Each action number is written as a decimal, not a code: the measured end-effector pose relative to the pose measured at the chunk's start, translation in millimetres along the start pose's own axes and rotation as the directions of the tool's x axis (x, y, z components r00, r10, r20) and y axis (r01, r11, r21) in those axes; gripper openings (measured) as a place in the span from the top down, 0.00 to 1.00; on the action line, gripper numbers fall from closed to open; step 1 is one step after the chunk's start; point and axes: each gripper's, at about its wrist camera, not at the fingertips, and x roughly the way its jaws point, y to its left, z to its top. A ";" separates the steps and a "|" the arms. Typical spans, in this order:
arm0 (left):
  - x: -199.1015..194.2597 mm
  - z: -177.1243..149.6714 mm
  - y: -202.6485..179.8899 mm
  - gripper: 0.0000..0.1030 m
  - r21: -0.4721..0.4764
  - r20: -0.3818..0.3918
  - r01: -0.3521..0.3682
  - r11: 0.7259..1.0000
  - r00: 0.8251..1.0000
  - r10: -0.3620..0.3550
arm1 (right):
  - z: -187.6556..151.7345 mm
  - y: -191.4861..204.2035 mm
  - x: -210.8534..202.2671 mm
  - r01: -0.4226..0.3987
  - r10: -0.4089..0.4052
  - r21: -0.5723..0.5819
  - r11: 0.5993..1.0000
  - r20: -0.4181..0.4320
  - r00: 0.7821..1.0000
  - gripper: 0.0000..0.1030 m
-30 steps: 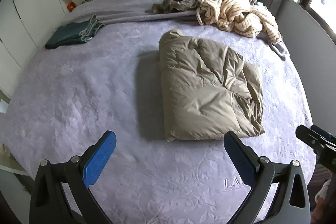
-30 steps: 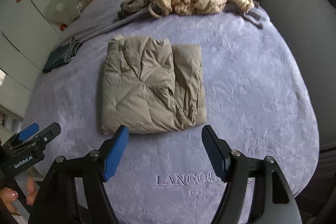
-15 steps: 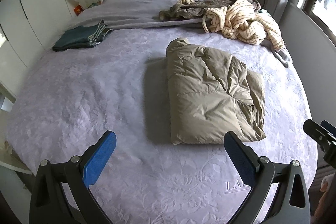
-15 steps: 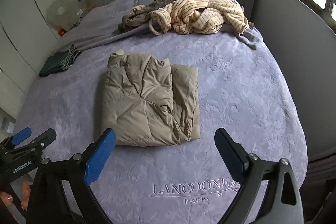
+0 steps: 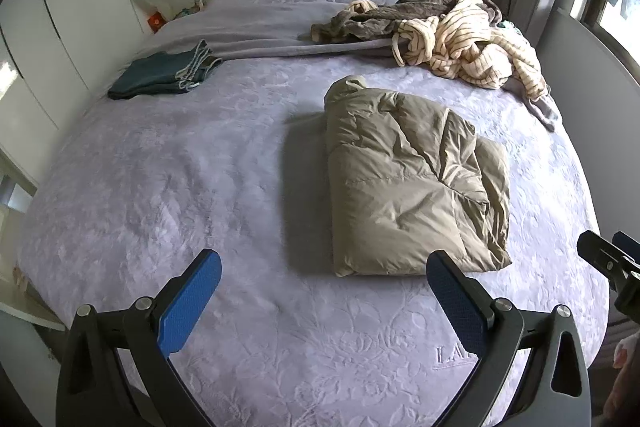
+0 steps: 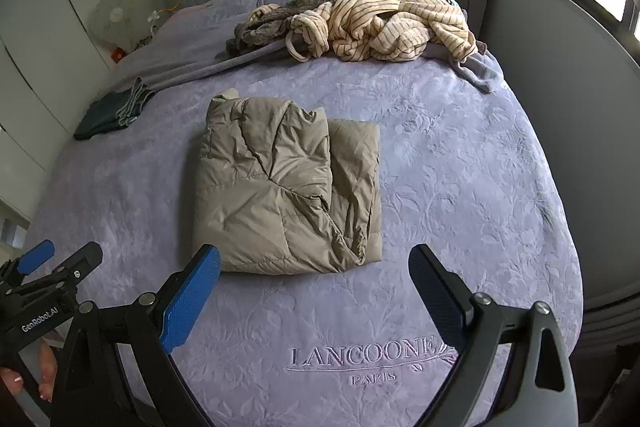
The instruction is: Fold large clothes
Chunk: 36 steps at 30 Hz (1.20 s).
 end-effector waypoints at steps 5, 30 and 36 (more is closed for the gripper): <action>0.4 1.0 1.1 0.00 0.003 0.001 0.002 1.000 1.000 -0.002 | -0.9 0.8 -0.4 0.000 0.000 0.001 1.000 -0.002 1.000 0.07; -1.4 -2.6 1.2 0.00 -0.003 -0.003 -0.005 1.000 1.000 0.005 | -1.1 2.8 0.4 0.002 -0.002 0.003 1.000 -0.004 1.000 0.07; -1.6 -2.7 0.5 0.00 -0.005 -0.003 -0.005 1.000 1.000 0.005 | -0.7 2.9 0.7 0.003 -0.003 0.002 1.000 -0.005 1.000 0.07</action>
